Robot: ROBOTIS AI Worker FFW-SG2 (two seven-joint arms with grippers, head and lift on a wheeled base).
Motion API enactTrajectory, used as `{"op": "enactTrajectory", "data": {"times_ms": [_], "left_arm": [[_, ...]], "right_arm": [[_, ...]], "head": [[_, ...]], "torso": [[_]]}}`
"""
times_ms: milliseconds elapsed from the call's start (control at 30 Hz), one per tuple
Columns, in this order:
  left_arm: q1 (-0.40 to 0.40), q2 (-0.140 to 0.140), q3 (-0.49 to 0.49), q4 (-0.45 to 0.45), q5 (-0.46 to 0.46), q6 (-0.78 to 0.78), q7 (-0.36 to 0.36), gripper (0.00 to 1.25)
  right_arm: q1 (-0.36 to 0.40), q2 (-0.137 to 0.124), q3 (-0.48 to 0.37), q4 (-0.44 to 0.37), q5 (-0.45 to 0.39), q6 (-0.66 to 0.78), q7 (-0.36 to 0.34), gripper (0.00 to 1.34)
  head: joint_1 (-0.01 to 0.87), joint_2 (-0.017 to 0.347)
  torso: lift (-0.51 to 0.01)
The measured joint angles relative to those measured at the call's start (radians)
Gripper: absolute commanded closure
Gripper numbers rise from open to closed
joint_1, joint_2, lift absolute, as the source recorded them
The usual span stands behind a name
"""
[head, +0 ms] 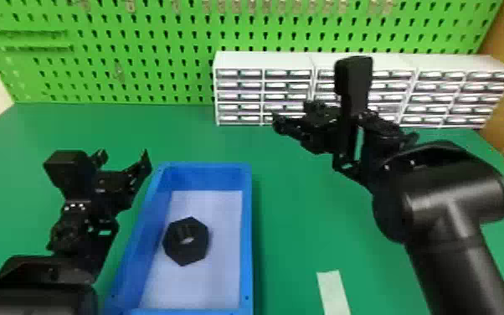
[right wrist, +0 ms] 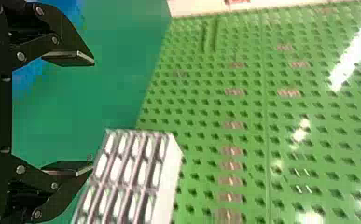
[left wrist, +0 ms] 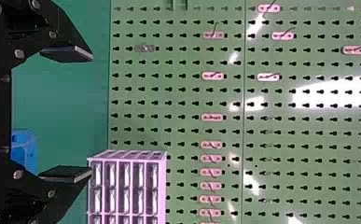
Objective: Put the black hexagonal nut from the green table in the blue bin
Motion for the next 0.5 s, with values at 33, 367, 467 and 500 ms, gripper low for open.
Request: {"op": "enactTrajectory", "data": {"times_ms": [33, 367, 467, 500], "left_arm": [[0.000, 0.000, 0.000, 0.000, 0.000, 0.000, 0.000, 0.39], [0.000, 0.000, 0.000, 0.000, 0.000, 0.000, 0.000, 0.39], [0.001, 0.000, 0.000, 0.000, 0.000, -0.001, 0.000, 0.39], [0.001, 0.000, 0.000, 0.000, 0.000, -0.001, 0.000, 0.39]], "right_arm": [[0.010, 0.002, -0.008, 0.001, -0.001, -0.023, -0.020, 0.47], [0.078, 0.018, -0.039, 0.033, 0.020, -0.179, -0.137, 0.47], [0.101, 0.024, -0.046, 0.063, 0.015, -0.254, -0.183, 0.47], [0.107, 0.026, -0.048, 0.073, 0.011, -0.277, -0.196, 0.47]], "head": [[0.686, 0.052], [0.686, 0.052], [0.686, 0.052], [0.686, 0.052]], "torso": [[-0.097], [-0.097], [-0.097], [-0.097]]}}
